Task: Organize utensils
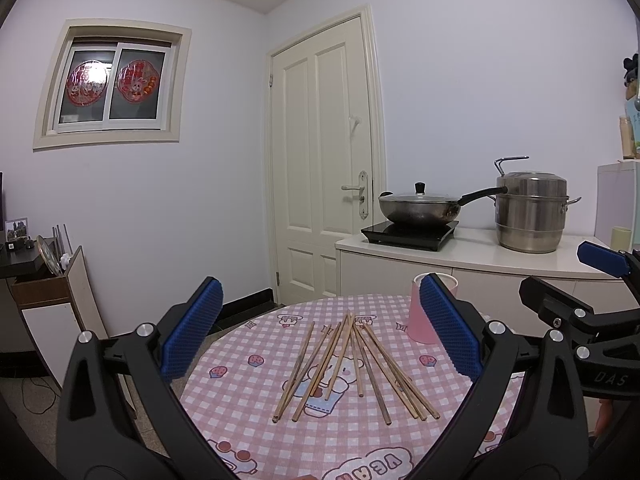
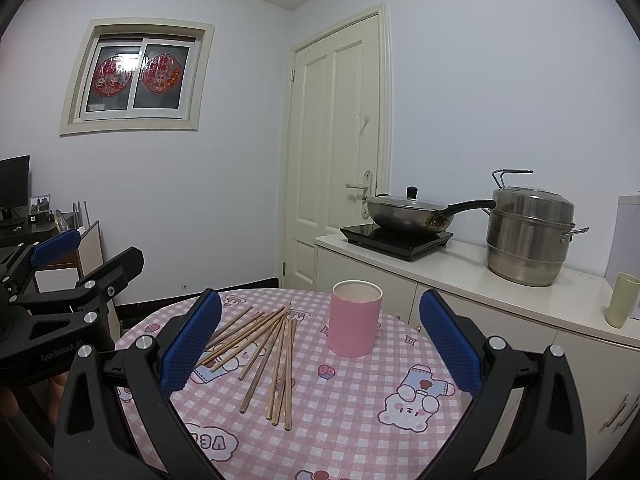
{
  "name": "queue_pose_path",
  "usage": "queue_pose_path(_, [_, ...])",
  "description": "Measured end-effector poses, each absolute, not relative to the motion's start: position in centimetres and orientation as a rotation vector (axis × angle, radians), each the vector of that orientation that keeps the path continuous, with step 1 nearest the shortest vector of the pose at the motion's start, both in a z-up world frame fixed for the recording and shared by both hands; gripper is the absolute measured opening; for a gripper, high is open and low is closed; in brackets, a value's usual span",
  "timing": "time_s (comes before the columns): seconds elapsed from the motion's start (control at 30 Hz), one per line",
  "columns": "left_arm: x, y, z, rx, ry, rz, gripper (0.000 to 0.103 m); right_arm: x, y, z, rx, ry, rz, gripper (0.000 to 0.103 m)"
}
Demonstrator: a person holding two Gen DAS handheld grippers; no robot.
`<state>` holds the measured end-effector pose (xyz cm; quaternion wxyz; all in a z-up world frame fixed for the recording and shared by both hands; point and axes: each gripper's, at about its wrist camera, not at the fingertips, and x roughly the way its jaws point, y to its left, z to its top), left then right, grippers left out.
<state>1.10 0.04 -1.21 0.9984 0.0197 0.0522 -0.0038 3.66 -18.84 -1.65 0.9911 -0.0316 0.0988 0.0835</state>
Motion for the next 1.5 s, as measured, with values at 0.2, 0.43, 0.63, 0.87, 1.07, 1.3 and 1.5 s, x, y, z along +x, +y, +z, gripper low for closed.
queue_pose_path(0.2, [1.2,-0.2,-1.0,0.049,0.111,-0.011,0.097,3.7,-18.8,-1.7,-0.065,0.202,0.169,0.096])
queue_pose_path(0.43, [1.5,-0.2,-1.1,0.04,0.132,-0.011,0.097,4.1,-18.9,-1.6,-0.063,0.215,0.171,0.096])
queue_pose_path(0.63, [2.0,-0.2,-1.3,0.032,0.154,-0.008,0.097,4.4,-19.0,-1.8,-0.056,0.229,0.169,0.096])
queue_pose_path(0.87, [3.0,-0.2,-2.0,0.046,0.183,0.005,0.097,5.1,-19.0,-2.3,-0.044,0.257,0.183,0.096])
queue_pose_path(1.07, [3.6,0.1,-2.5,0.062,0.189,0.033,0.097,6.2,-19.1,-2.9,-0.018,0.292,0.225,0.096])
queue_pose_path(1.3, [5.8,1.0,-3.7,0.079,0.235,0.047,0.097,8.0,-18.5,-3.8,0.014,0.332,0.269,0.096])
queue_pose_path(1.5, [8.7,3.3,-5.2,0.061,0.321,0.067,0.097,11.1,-16.4,-5.5,-0.04,0.412,0.277,0.096])
